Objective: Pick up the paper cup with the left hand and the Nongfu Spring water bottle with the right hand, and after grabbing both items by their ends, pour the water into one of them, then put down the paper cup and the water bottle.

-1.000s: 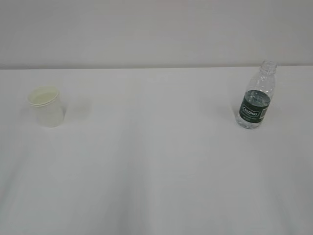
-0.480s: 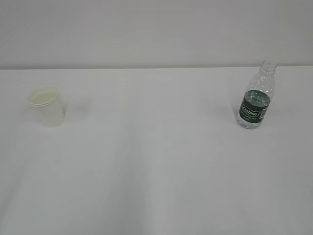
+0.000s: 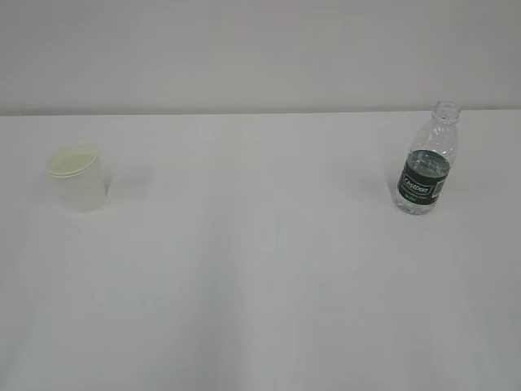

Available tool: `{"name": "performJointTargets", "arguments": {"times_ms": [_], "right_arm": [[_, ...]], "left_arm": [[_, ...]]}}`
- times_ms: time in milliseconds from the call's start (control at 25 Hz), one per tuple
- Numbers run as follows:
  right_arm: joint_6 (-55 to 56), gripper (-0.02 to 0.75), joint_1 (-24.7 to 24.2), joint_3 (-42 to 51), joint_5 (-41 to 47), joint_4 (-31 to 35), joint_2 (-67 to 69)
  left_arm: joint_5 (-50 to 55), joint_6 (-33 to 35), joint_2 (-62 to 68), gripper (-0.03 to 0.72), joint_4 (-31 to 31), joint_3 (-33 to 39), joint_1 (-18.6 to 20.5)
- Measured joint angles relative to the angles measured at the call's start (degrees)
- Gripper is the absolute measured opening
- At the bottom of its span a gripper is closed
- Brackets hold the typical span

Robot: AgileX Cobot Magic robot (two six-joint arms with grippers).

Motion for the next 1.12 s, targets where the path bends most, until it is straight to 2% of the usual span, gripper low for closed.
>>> {"name": "performJointTargets", "arguments": {"times_ms": [560, 880, 1120], "right_arm": [[1.1, 0.555, 0.0, 3.2, -2.7, -1.0, 0.0], [1.2, 0.555, 0.0, 3.3, -3.0, -0.9, 0.0], [1.2, 0.555, 0.0, 3.3, -3.0, -0.9, -0.8]], "left_arm": [[0.8, 0.1, 0.0, 0.563, 5.8, -0.1, 0.0], [0.8, 0.1, 0.0, 0.493, 6.5, -0.1, -0.9], [0.8, 0.1, -2.7, 0.483, 6.5, -0.1, -1.7]]}}
